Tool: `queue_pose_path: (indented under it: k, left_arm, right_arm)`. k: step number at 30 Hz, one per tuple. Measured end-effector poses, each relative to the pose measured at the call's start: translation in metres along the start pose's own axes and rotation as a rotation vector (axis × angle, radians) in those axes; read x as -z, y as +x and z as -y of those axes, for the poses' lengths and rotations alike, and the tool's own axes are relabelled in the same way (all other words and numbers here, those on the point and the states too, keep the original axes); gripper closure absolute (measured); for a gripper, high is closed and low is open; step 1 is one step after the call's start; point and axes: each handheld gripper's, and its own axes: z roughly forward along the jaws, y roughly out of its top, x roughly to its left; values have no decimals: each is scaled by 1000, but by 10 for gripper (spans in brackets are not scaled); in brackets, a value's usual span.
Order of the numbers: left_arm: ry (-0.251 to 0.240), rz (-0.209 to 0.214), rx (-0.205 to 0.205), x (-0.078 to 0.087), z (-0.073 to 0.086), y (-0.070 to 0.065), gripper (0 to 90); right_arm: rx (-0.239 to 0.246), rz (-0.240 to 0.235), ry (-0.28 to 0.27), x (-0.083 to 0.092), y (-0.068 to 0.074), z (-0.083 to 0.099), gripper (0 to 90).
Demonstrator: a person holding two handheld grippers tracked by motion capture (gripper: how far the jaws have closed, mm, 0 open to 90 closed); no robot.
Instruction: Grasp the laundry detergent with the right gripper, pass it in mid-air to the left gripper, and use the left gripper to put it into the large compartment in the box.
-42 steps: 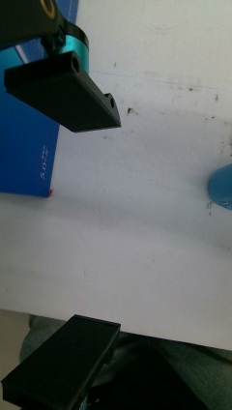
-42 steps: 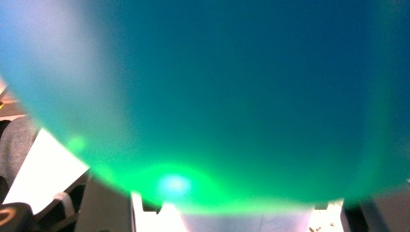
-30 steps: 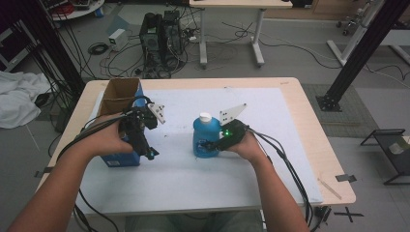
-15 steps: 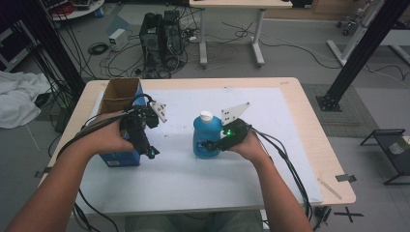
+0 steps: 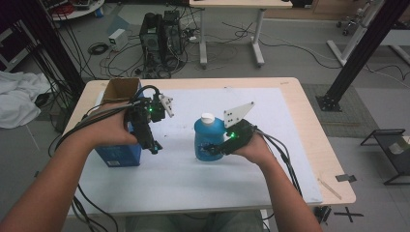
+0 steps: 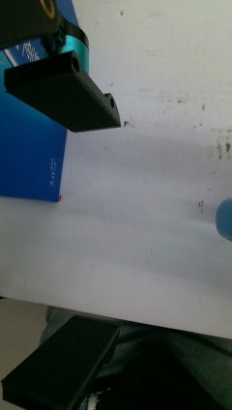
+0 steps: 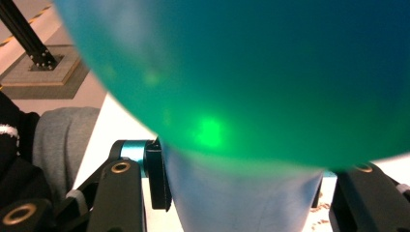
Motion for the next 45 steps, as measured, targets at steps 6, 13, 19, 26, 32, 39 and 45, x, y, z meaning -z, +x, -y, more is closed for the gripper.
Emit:
queue_pose_path:
  k: [6,13,19,26,32,39,45]
  left_arm:
    - [24,5,-17,6,-14,-4,61]
    - [52,12,-34,10,-29,-9,61]
    - [70,16,-53,10,-40,-12,61]
    - [84,31,-67,9,-54,-15,61]
    - [82,31,-88,11,-61,-18,61]
    - [101,47,-84,7,-68,-20,61]
    - [110,53,-85,3,-74,-21,61]
  right_arm:
    - [37,-15,9,-4,10,-9,448]
    - [27,-36,37,-10,16,-12,448]
    - [37,-56,49,-18,19,-14,447]
    - [70,-71,25,-27,21,-22,448]
    - [62,-87,31,-33,23,-25,448]
    - [64,-102,26,-39,24,-28,448]
    - [73,-95,16,-43,24,-32,448]
